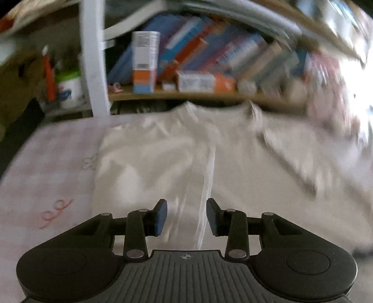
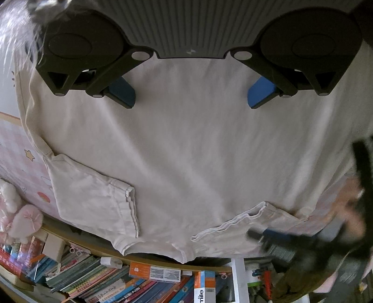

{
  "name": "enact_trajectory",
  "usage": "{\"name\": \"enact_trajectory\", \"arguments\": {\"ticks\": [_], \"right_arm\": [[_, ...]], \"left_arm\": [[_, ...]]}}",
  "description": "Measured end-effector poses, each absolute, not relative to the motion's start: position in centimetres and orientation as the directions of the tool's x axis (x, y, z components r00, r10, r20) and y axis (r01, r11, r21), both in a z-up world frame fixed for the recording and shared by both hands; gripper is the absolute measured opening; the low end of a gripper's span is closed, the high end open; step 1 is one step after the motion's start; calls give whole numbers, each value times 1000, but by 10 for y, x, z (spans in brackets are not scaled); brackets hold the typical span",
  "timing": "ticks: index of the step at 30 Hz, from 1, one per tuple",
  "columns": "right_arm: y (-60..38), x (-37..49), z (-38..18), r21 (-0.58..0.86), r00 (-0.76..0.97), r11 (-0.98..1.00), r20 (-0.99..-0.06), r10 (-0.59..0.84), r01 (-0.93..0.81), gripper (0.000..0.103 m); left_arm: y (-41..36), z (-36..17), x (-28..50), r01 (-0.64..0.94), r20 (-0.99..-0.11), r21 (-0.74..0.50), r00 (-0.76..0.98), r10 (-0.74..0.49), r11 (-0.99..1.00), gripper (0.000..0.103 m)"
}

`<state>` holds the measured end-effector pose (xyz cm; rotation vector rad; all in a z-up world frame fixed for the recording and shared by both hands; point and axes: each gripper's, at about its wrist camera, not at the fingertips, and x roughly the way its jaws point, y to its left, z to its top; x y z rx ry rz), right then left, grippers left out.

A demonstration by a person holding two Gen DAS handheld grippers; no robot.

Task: Fold clothes
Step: 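Fold the side edge inward over the body with the left gripper and open, then withdraw the open left gripper from the folded side edge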

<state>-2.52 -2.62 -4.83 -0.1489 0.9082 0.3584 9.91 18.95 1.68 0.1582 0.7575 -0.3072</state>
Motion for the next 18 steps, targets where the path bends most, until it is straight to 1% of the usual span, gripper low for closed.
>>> {"name": "enact_trajectory", "arguments": {"ticks": [2, 4, 11, 18], "right_arm": [[-25, -25, -48, 24, 562, 934, -793, 235, -358, 103], [-25, -25, -49, 24, 563, 935, -793, 233, -354, 103], [-24, -25, -50, 20, 574, 940, -788, 224, -340, 103], [-25, -26, -49, 18, 577, 942, -786, 221, -335, 103]], "left_arm": [[179, 11, 84, 378, -693, 146, 699, -179, 914, 37], [172, 8, 74, 404, -691, 211, 706, -157, 890, 37], [166, 6, 51, 464, -660, 328, 736, -152, 823, 37], [163, -3, 52, 494, -649, 416, 750, -132, 763, 37]]}}
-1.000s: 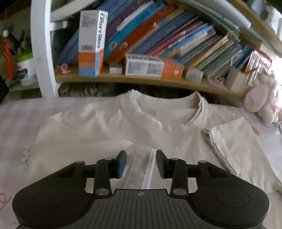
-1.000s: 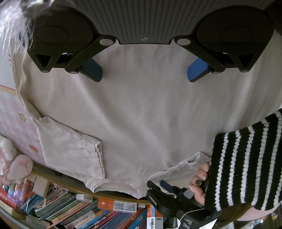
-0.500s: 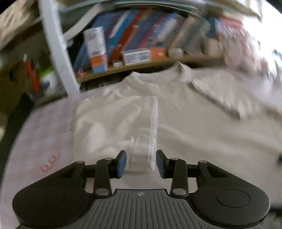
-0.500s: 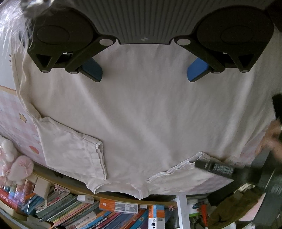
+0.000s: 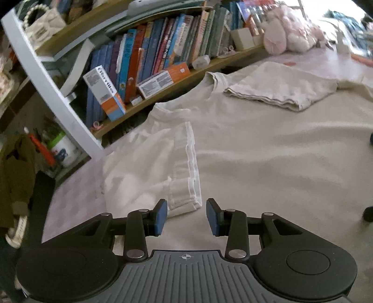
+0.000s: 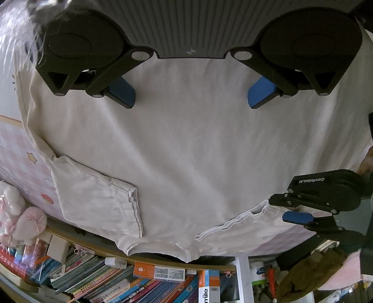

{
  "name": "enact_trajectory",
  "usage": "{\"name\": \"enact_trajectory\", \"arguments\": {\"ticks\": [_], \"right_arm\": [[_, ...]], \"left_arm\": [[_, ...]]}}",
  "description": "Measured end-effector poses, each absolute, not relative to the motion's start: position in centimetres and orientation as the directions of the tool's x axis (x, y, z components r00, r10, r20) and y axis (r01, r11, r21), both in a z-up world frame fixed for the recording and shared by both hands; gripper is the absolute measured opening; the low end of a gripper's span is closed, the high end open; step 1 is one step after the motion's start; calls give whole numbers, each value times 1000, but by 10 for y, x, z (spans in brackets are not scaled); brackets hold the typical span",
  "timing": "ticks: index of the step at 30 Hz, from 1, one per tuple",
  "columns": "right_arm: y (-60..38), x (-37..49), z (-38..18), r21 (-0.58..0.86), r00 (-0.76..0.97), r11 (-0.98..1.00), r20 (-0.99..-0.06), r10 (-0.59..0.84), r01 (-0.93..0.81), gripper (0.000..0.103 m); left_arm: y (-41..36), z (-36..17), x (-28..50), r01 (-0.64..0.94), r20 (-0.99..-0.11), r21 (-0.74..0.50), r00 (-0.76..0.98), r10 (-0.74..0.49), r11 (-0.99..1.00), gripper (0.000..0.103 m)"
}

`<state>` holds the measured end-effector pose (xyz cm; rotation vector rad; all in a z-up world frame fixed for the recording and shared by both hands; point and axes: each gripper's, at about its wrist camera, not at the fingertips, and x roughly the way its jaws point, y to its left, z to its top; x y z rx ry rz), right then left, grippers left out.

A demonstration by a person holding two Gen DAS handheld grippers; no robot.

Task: Fold clothes
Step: 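Withdraw the open left gripper from the folded side edge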

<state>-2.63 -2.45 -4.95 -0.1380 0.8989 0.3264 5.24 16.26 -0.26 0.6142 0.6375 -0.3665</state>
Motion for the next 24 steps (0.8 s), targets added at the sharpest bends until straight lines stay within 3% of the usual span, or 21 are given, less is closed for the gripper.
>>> {"name": "enact_trajectory", "arguments": {"ticks": [7, 9, 12, 16, 19, 24], "right_arm": [[-25, -26, -48, 18, 574, 942, -789, 220, -336, 103], [-25, -26, -48, 18, 574, 942, -789, 220, -336, 103], [-25, -26, -48, 18, 574, 942, -789, 220, -336, 103], [-26, -26, -49, 18, 575, 941, -788, 222, -338, 103], [-25, -25, -49, 18, 575, 942, -788, 219, -335, 103], [-24, -23, -50, 17, 574, 942, -790, 217, -334, 103]], "left_arm": [[157, -8, 69, 534, -677, 433, 725, -129, 726, 35], [158, -4, 79, 526, -714, 365, 688, -132, 768, 15], [168, 6, 88, 470, -732, 225, 660, -170, 854, 6], [186, 32, 87, 381, -703, -9, 655, -276, 925, 5], [196, 19, 98, 358, -757, -161, 553, -348, 920, 8], [204, 7, 97, 337, -770, -196, 528, -357, 921, 16]]}}
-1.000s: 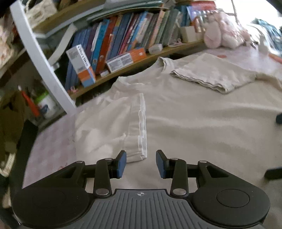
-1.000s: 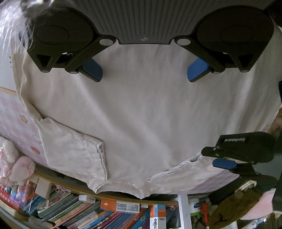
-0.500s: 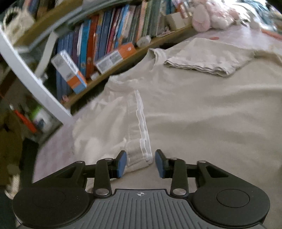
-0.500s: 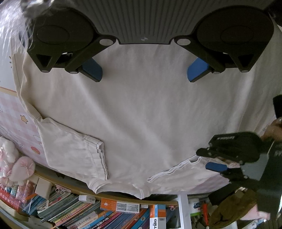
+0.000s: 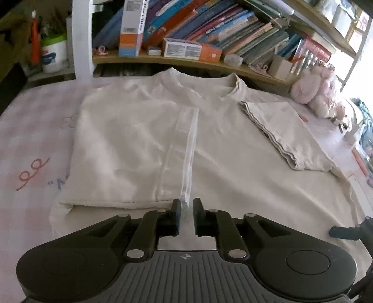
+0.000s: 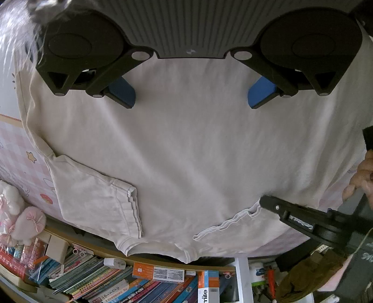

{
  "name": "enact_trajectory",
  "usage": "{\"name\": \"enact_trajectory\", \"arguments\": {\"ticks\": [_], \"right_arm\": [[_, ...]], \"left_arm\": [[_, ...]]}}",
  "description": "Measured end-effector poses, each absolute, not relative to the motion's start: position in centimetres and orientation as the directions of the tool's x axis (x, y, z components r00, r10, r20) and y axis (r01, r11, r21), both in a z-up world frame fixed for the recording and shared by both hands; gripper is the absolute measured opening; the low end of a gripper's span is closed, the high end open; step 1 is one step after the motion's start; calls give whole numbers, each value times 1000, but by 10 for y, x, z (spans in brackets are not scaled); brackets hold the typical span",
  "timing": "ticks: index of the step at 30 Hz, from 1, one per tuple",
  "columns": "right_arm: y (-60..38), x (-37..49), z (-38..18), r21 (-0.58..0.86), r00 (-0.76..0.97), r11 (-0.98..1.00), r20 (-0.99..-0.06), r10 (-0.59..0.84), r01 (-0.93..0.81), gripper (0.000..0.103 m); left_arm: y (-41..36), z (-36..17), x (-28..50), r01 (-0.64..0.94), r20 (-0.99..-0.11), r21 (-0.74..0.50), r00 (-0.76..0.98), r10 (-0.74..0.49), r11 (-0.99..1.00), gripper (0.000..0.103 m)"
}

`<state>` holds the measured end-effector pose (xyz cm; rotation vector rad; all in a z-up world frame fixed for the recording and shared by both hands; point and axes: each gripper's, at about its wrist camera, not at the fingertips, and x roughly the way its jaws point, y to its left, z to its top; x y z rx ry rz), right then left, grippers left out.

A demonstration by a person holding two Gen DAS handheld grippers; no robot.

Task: Fold clothes
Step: 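Withdraw the open left gripper from the folded side edge, then move both open grippers toward the hem of the cream shirt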

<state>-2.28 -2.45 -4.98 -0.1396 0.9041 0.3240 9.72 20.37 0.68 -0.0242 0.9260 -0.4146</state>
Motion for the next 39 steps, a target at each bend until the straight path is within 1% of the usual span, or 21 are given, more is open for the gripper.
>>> {"name": "enact_trajectory", "arguments": {"ticks": [3, 5, 7, 8, 14, 19, 20, 21, 22, 23, 31, 34, 39], "right_arm": [[-24, -22, -50, 16, 573, 943, -791, 215, -332, 103], [-23, -21, -49, 16, 571, 944, -793, 212, -329, 103], [-23, -20, -49, 15, 570, 946, -795, 207, -322, 103], [-22, -20, -49, 16, 570, 948, -796, 205, -319, 103], [-19, -20, -48, 17, 569, 960, -802, 181, -281, 103], [-17, -32, -41, 16, 582, 971, -798, 157, -239, 103], [-17, -37, -38, 14, 593, 972, -790, 154, -234, 103], [-18, -43, -34, 10, 606, 974, -781, 150, -228, 103], [-18, -48, -30, 5, 619, 975, -772, 145, -222, 103], [-20, -54, -26, 0, 632, 977, -763, 137, -211, 103], [-43, -91, -8, 5, 679, 997, -732, 56, -78, 103], [-53, -95, -6, 22, 690, 999, -723, 38, -31, 103], [-64, -104, -6, 45, 697, 998, -715, 58, -38, 103]], "left_arm": [[208, 17, 85, 356, -726, -198, 572, -381, 913, 20], [212, 26, 75, 363, -692, -201, 605, -394, 910, 29], [213, 32, 66, 365, -667, -203, 627, -401, 908, 33], [214, 34, 60, 365, -662, -196, 636, -397, 910, 34], [216, 29, 28, 328, -700, -113, 644, -309, 938, 34], [218, 25, 4, 327, -722, -69, 635, -273, 943, 34], [218, 25, 0, 332, -723, -60, 636, -270, 941, 35], [217, 25, -3, 341, -720, -54, 638, -273, 939, 39], [217, 26, -5, 350, -714, -53, 641, -280, 935, 50], [217, 26, -7, 359, -709, -51, 644, -287, 932, 56], [206, 24, -13, 399, -711, -88, 617, -338, 913, 58], [202, 30, -19, 402, -697, -74, 633, -335, 913, 64], [198, 36, -32, 376, -691, -61, 653, -311, 925, 67]]}}
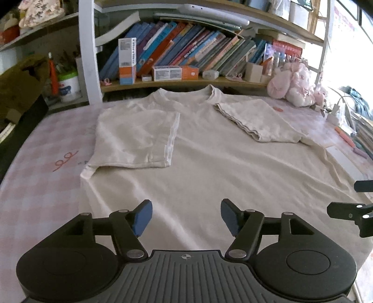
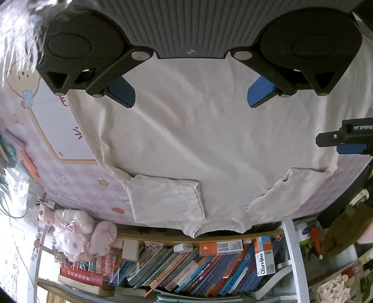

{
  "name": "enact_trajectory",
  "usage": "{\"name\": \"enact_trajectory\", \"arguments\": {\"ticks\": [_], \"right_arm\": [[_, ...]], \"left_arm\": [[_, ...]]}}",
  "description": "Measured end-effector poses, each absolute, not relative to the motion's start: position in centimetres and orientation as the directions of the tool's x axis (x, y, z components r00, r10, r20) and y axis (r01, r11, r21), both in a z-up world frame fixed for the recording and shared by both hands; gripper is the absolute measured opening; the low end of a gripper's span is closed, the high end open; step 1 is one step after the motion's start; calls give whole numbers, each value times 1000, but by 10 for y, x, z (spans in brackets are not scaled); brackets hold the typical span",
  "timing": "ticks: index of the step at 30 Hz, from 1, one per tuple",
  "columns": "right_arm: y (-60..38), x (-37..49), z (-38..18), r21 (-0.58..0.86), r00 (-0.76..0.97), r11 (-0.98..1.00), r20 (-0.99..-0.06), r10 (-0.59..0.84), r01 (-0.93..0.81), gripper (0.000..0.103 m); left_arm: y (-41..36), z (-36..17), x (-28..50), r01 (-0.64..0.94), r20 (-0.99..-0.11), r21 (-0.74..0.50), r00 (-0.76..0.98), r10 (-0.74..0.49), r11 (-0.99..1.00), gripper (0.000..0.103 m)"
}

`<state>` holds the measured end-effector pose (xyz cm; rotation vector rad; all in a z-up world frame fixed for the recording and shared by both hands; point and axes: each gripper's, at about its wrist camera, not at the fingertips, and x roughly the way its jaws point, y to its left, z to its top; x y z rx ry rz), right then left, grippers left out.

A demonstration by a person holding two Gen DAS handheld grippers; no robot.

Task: Fold clothes
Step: 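Move both open grippers toward the hem of the cream shirt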

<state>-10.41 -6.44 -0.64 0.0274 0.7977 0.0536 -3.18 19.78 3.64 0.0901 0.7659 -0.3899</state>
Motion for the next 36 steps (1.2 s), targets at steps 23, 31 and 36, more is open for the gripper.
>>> {"name": "enact_trajectory", "arguments": {"ticks": [23, 31, 36], "right_arm": [[-146, -211, -8, 45, 717, 969, -665, 209, -241, 103], [-168, -239, -11, 41, 712, 975, -676, 188, -218, 103], [-171, -249, -15, 60, 701, 971, -682, 209, -230, 103]], "left_arm": [[125, 50, -184, 234, -728, 0, 667, -160, 972, 81], [118, 57, -220, 219, -727, 9, 671, -144, 976, 81], [121, 54, -233, 178, -741, 18, 663, -107, 984, 81]]}}
